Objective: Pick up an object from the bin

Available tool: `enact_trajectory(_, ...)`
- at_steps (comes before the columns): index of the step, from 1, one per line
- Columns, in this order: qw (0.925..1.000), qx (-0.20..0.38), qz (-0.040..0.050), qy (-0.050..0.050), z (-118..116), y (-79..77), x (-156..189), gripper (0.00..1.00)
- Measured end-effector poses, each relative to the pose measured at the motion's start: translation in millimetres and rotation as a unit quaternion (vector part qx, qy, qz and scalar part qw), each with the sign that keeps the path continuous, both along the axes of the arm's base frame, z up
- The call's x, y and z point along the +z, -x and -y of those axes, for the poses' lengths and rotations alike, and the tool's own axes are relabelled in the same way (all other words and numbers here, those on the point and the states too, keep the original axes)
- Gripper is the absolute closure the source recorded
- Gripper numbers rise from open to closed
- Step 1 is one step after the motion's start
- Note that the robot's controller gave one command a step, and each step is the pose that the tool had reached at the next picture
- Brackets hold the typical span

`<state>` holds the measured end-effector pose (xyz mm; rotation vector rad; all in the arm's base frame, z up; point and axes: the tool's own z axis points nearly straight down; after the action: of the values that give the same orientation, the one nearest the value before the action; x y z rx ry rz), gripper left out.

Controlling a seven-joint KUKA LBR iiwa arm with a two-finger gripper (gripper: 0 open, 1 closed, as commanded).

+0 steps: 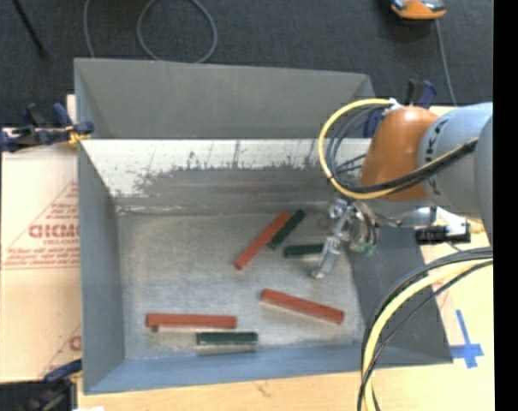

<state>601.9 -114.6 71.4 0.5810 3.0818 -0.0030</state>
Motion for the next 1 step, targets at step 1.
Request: enact_trajectory(1,1.0000,0.001,-0.0001,0.001,0.3,0.0,0.1,1.00)
